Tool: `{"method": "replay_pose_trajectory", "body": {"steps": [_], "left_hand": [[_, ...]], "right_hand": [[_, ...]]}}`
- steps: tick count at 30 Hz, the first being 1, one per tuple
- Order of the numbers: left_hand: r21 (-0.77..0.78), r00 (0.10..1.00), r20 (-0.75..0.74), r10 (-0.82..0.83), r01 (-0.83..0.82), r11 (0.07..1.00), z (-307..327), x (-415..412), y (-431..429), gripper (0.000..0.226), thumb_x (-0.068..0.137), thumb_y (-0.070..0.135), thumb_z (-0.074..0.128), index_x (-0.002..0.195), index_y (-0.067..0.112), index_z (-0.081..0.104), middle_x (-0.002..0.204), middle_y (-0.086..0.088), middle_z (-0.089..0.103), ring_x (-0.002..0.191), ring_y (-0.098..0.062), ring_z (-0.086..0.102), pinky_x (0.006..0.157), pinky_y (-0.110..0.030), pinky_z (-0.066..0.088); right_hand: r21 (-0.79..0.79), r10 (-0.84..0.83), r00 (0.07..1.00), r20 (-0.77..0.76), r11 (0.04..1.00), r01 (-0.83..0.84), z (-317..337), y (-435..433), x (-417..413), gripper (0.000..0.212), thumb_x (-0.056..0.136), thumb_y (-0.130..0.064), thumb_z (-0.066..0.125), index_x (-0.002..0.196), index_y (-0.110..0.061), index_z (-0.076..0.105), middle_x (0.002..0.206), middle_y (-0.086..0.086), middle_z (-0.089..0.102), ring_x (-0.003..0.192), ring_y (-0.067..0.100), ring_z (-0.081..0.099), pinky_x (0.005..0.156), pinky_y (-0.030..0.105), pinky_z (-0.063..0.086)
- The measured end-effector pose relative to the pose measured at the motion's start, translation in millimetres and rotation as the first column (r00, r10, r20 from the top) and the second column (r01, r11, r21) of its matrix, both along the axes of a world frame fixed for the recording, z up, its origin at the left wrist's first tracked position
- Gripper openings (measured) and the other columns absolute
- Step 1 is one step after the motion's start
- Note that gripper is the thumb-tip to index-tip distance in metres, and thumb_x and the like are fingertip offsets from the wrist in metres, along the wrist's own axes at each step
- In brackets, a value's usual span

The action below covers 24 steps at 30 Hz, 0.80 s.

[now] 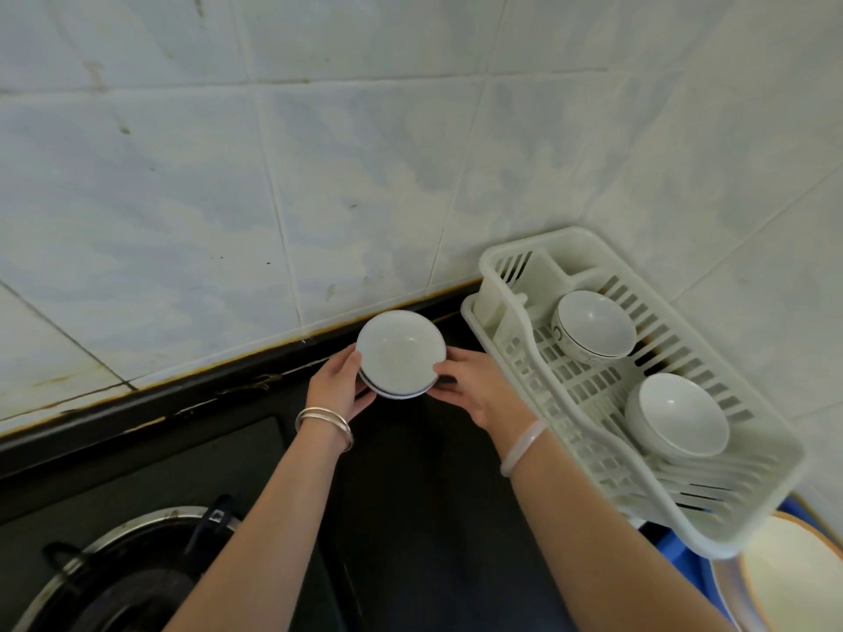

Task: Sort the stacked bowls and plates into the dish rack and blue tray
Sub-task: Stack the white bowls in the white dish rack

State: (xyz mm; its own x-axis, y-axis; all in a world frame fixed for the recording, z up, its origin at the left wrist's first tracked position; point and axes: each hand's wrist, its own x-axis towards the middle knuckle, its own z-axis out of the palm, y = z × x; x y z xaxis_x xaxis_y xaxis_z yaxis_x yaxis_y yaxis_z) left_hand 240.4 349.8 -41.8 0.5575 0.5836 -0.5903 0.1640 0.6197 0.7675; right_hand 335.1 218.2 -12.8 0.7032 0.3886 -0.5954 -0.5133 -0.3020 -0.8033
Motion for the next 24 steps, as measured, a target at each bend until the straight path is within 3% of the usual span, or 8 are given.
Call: {"method": "replay_pose_trajectory", "body": {"steps": [4, 8, 12, 16, 20, 24], "left_hand": [[0.066, 0.990, 0.059, -0.131, 0.127, 0.990, 36, 20, -25, 0.030, 0.090, 0.021, 0.054, 0.120, 0.021, 0.057, 0.116, -0.005, 0.060, 0.106, -0.026, 0.059, 0.070, -0.032, 0.054], [0.079, 0.953, 0.125, -0.275, 0.267, 0.960, 73, 47, -62, 0.031, 0.090, 0.020, 0.053, 0.122, 0.019, 0.056, 0.101, 0.002, 0.061, 0.098, -0.021, 0.059, 0.066, -0.029, 0.053], [0.055, 0.886, 0.153, -0.437, 0.434, 0.899, 95, 78, -104, 0.032, 0.093, 0.018, 0.050, 0.125, 0.015, 0.053, 0.096, 0.001, 0.060, 0.093, -0.022, 0.059, 0.072, -0.032, 0.053], [0.054, 0.812, 0.061, -0.581, 0.578, 0.814, 98, 114, -140, 0.034, 0.096, 0.013, 0.043, 0.129, 0.010, 0.048, 0.108, -0.009, 0.052, 0.101, -0.027, 0.053, 0.085, -0.039, 0.048], [0.109, 0.713, -0.050, -0.700, 0.700, 0.705, 89, 143, -162, 0.038, 0.096, 0.009, 0.039, 0.134, 0.007, 0.044, 0.118, -0.018, 0.052, 0.109, -0.030, 0.052, 0.092, -0.043, 0.045], [0.175, 0.607, -0.154, -0.779, 0.793, 0.584, 82, 167, -172, 0.037, 0.096, 0.003, 0.037, 0.132, -0.001, 0.043, 0.137, -0.022, 0.047, 0.126, -0.035, 0.046, 0.096, -0.040, 0.042]], "right_hand": [[0.039, -0.092, 0.994, 0.065, 0.995, 0.090, 35, -39, 9, 0.046, 0.088, 0.003, 0.054, 0.133, -0.009, 0.051, 0.121, 0.010, 0.062, 0.104, 0.028, 0.063, 0.082, 0.036, 0.056], [0.064, -0.193, 0.974, 0.121, 0.980, 0.187, 70, -88, 21, 0.040, 0.087, 0.003, 0.055, 0.125, -0.010, 0.057, 0.104, 0.007, 0.067, 0.087, 0.024, 0.068, 0.067, 0.027, 0.058], [0.065, -0.321, 0.937, 0.136, 0.947, 0.315, 87, -140, 35, 0.034, 0.088, 0.002, 0.056, 0.120, -0.007, 0.060, 0.100, 0.008, 0.065, 0.082, 0.024, 0.067, 0.070, 0.030, 0.056], [0.031, -0.416, 0.904, 0.101, 0.909, 0.415, 84, -179, 45, 0.029, 0.090, 0.003, 0.056, 0.118, -0.001, 0.058, 0.117, 0.016, 0.060, 0.084, 0.026, 0.064, 0.076, 0.034, 0.053], [0.016, -0.505, 0.861, 0.063, 0.863, 0.505, 66, -198, 49, 0.044, 0.089, 0.004, 0.057, 0.131, 0.005, 0.048, 0.130, 0.021, 0.053, 0.094, 0.031, 0.060, 0.082, 0.037, 0.052], [-0.027, -0.561, 0.828, -0.005, 0.828, 0.561, 46, -205, 50, 0.036, 0.087, 0.005, 0.059, 0.122, 0.007, 0.052, 0.125, 0.027, 0.054, 0.092, 0.034, 0.059, 0.081, 0.037, 0.051]]}}
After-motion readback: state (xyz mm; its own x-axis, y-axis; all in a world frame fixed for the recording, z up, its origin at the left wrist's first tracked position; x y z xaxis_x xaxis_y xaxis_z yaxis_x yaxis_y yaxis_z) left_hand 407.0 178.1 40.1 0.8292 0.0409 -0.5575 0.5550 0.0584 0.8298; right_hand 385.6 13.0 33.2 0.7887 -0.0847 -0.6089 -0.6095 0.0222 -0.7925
